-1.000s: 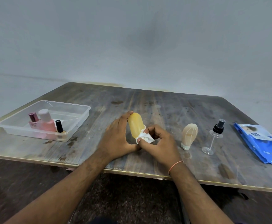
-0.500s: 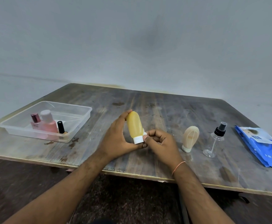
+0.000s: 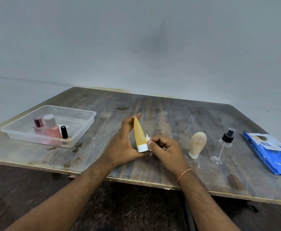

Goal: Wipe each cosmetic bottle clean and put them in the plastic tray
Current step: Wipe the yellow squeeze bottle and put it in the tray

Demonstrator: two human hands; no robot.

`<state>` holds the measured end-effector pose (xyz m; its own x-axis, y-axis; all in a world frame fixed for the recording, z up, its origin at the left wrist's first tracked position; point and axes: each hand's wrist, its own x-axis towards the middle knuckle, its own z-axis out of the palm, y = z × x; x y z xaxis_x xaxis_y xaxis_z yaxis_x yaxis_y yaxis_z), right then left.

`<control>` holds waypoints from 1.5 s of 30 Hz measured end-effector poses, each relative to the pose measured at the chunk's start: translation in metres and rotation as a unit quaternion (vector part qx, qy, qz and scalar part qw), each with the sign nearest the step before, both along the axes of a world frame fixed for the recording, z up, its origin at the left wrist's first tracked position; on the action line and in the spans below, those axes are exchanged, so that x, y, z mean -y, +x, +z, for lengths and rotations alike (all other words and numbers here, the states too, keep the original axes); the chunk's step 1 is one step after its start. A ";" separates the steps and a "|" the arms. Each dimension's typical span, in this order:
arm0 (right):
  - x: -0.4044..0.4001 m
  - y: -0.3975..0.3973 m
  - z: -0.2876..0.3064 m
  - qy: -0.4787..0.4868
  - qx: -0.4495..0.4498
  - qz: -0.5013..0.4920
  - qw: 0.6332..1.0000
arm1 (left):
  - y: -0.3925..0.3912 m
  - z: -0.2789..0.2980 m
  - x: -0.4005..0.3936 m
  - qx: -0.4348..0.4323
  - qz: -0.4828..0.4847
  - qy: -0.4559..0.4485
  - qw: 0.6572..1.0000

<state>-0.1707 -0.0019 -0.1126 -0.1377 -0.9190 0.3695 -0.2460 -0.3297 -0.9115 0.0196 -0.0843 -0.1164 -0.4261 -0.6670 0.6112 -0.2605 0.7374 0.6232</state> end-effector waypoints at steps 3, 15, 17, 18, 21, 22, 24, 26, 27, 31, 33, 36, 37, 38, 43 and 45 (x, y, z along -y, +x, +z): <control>0.007 -0.002 -0.005 -0.010 -0.139 -0.093 0.986 | 0.000 0.002 -0.001 -0.005 0.004 -0.003 1.000; 0.006 -0.005 -0.005 -0.076 -0.077 -0.153 0.982 | 0.000 -0.002 0.000 0.059 0.041 -0.049 0.996; 0.001 -0.001 0.000 -0.094 -0.048 -0.118 0.987 | 0.001 -0.002 -0.003 0.093 0.044 -0.074 0.992; 0.000 0.000 0.002 -0.094 -0.038 -0.101 0.990 | 0.001 -0.001 -0.005 0.107 0.042 -0.092 0.989; -0.003 0.003 0.005 -0.074 -0.008 -0.069 0.995 | 0.001 0.003 -0.012 0.126 0.030 -0.144 0.981; -0.003 0.003 0.006 -0.068 0.002 -0.065 0.996 | 0.002 0.004 -0.014 0.127 0.031 -0.151 0.980; -0.003 0.002 0.007 -0.065 0.009 -0.064 0.996 | 0.006 0.006 -0.017 0.135 0.037 -0.149 0.979; -0.001 0.003 0.013 -0.070 0.000 -0.064 0.995 | 0.014 0.011 -0.017 0.147 0.043 -0.140 0.978; 0.001 0.005 0.018 -0.071 0.001 -0.065 0.995 | 0.019 0.016 -0.017 0.156 0.045 -0.136 0.977; 0.009 0.026 0.045 -0.074 0.015 -0.047 0.996 | 0.053 0.043 -0.015 0.157 0.033 -0.144 0.976; 0.013 0.042 0.058 -0.076 0.007 -0.019 0.997 | 0.074 0.065 -0.013 0.139 0.038 -0.166 0.976; 0.020 0.075 0.077 -0.078 -0.001 0.020 0.997 | 0.112 0.096 -0.008 0.122 0.066 -0.198 0.970; 0.024 0.086 0.083 -0.077 -0.007 0.029 0.997 | 0.125 0.105 -0.006 0.116 0.076 -0.194 0.971; 0.028 0.096 0.089 -0.077 -0.014 0.037 0.996 | 0.138 0.112 -0.004 0.111 0.088 -0.186 0.972; 0.057 0.161 0.121 -0.076 -0.058 0.076 0.993 | 0.206 0.142 0.000 0.095 0.155 -0.148 0.972; 0.073 0.189 0.132 -0.095 -0.082 0.062 0.990 | 0.233 0.152 0.000 0.083 0.187 -0.127 0.971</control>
